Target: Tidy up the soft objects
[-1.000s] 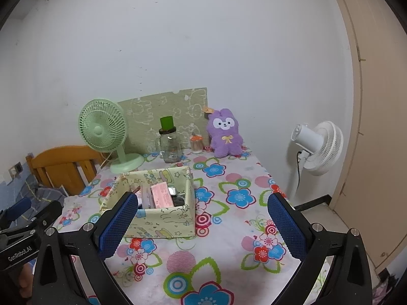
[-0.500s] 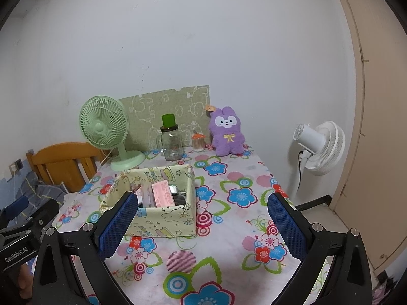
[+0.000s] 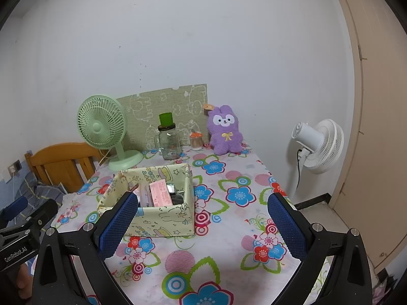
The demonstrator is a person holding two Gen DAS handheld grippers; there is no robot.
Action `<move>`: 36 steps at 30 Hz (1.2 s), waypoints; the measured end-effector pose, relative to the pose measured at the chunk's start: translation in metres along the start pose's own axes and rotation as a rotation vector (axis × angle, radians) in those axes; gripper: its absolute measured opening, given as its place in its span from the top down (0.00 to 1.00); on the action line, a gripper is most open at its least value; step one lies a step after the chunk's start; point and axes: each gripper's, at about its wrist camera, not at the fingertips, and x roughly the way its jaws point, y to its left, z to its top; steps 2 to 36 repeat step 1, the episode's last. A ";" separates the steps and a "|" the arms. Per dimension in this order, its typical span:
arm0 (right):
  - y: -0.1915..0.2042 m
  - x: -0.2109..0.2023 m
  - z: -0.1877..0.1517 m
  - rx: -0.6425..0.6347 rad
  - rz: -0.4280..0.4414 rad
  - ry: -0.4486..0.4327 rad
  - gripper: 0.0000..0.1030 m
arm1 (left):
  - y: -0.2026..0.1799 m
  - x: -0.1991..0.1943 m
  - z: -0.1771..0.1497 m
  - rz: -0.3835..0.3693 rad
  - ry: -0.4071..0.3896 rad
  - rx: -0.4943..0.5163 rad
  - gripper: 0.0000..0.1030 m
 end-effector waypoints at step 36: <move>0.000 0.000 0.000 0.001 -0.001 0.000 0.00 | 0.000 0.001 0.000 0.001 0.002 0.001 0.00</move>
